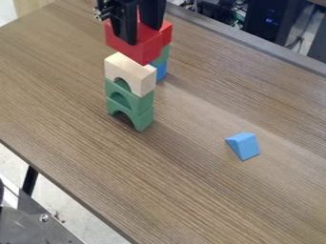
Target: Put the red block on top of the white arch
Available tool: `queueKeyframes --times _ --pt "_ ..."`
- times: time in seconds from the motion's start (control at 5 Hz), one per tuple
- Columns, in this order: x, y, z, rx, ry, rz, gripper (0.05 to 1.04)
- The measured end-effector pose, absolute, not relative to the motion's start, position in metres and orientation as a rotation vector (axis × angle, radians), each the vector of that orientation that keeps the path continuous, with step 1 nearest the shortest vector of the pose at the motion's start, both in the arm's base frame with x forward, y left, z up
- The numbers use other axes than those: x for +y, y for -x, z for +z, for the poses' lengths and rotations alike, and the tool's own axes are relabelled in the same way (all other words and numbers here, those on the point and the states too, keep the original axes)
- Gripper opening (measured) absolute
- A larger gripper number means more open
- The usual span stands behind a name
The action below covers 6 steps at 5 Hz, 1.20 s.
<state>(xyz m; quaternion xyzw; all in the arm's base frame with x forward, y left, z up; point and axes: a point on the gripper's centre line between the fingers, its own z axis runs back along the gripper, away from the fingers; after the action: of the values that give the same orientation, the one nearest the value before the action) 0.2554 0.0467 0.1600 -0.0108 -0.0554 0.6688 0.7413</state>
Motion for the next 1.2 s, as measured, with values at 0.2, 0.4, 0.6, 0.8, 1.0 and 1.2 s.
queueKeyframes --times 0.2,0.4,0.6,0.8,1.0,1.2 --pt "0.0492 -0.2558 0.1538 -0.113 0.017 1.464 0.517" --pt "0.0503 -0.2579 0.1508 -0.114 0.018 1.459 0.517" --pt "0.0515 -0.2602 0.1482 -0.119 0.020 1.455 0.517" --pt "0.0523 -0.2611 0.1451 -0.115 0.012 1.454 0.517" --pt "0.0526 -0.2632 0.1448 -0.124 0.018 1.461 0.517" --pt "0.0534 -0.2642 0.1442 -0.130 0.021 1.473 0.517"
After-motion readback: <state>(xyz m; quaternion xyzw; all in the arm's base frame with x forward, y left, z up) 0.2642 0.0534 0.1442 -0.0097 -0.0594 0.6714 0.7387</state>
